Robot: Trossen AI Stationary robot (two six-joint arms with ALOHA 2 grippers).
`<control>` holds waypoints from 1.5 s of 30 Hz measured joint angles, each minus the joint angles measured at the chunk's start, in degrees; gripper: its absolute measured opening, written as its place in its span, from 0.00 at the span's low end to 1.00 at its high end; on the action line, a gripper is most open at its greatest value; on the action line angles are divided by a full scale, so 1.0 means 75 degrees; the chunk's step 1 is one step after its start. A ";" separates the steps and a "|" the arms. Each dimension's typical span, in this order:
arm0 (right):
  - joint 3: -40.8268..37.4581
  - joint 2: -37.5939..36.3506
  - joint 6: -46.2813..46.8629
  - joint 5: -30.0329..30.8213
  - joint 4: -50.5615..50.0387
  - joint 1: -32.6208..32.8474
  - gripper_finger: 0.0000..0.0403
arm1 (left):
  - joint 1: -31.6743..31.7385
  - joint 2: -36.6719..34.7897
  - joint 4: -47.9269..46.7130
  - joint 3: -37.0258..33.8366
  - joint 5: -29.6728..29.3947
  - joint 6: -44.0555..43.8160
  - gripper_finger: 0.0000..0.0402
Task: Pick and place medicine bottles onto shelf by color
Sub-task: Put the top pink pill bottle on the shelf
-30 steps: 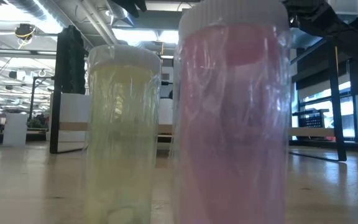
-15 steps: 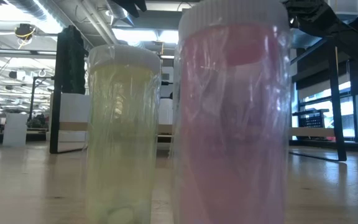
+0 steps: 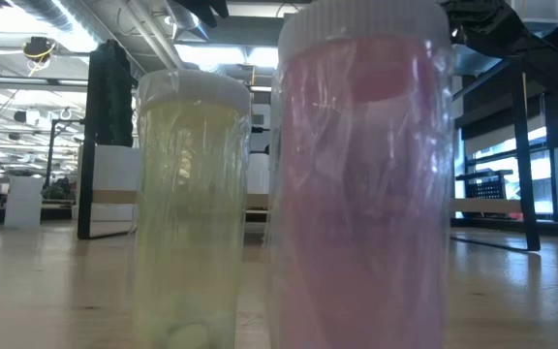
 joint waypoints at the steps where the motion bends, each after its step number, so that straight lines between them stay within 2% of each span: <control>1: 0.0000 0.0000 0.0000 0.0000 0.0003 0.0000 0.82 | -0.0003 0.0000 0.0000 0.0000 0.0000 0.0003 0.64; 38: 0.0000 0.0128 -0.0181 0.0003 0.0102 0.0099 0.82 | -0.0003 0.0003 0.0000 0.0000 -0.0003 0.0002 0.64; 45: 0.0000 0.0128 -0.0175 0.0000 0.0102 0.0101 0.73 | -0.0003 0.0003 0.0000 0.0000 -0.0003 0.0002 0.64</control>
